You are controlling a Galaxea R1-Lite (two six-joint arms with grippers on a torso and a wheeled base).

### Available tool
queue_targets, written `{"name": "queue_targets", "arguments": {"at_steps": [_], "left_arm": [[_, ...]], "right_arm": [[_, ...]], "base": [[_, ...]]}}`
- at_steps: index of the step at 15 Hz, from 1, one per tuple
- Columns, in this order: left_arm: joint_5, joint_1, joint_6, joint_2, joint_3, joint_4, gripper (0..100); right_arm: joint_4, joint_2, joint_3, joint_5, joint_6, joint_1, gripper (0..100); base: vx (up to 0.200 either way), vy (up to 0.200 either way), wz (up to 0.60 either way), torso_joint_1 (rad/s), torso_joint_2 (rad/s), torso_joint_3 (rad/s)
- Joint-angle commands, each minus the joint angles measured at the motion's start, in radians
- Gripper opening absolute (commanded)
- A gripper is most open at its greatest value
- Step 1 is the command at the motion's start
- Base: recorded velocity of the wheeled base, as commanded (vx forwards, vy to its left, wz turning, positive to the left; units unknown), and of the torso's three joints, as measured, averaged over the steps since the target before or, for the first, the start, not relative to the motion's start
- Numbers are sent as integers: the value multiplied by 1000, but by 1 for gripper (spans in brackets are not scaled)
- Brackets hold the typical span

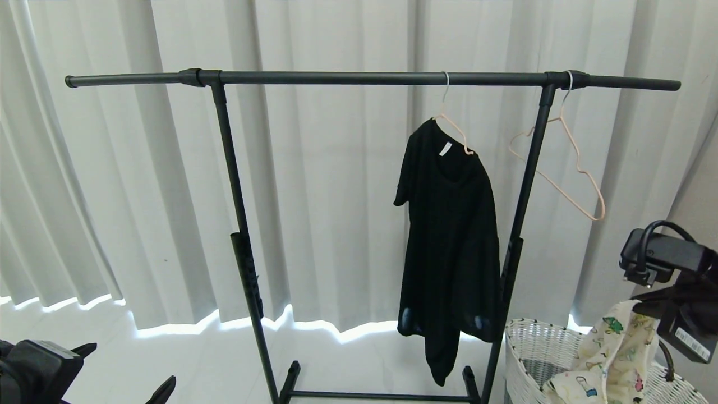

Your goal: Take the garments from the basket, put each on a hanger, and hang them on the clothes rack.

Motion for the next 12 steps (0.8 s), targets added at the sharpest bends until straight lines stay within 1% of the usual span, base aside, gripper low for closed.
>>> {"name": "queue_targets", "arguments": {"at_steps": [1, 4, 5, 6, 7, 8, 9, 10, 11, 12], "left_arm": [[1, 0, 0, 25, -1, 0, 100], [-2, 0, -4, 37, -1, 0, 100], [-23, -1, -8, 37, -5, 0, 100], [-94, -3, -29, 34, -18, 0, 100], [-189, -4, -64, 32, -47, 0, 100], [-280, -9, -109, 37, -84, 0, 100], [-344, -24, -135, 46, -117, 0, 100], [-362, -40, -144, 57, -130, 0, 100], [-364, -95, -149, 75, -152, 0, 100], [-364, -136, -149, 84, -167, 0, 100]], "right_arm": [[-2, -17, -61, -1, 1, 56, 0], [-3, 4, -108, -1, 1, 95, 0], [-3, 14, -122, -1, 4, 110, 0], [-3, 32, -140, 1, 19, 136, 0], [-5, 50, -162, 1, 55, 178, 0], [-5, 80, -191, 1, 112, 234, 0], [-6, 107, -222, 1, 165, 286, 0], [-8, 127, -243, 1, 193, 313, 0], [-15, 176, -298, 1, 239, 359, 0], [-25, 211, -337, 1, 256, 378, 0]], "base": [[-200, 0, 0, 2, 2, 2], [-200, 0, 0, 1, 2, 6], [-200, 0, 0, 2, 7, 2], [0, 0, 0, 0, 0, 0], [0, 0, 0, 0, 0, 0], [0, 0, 0, 0, 0, 0], [0, 0, 0, 0, 0, 0], [0, 0, 0, 0, 0, 0], [0, 0, 0, 0, 0, 0], [0, 0, 0, 0, 0, 0]]}}
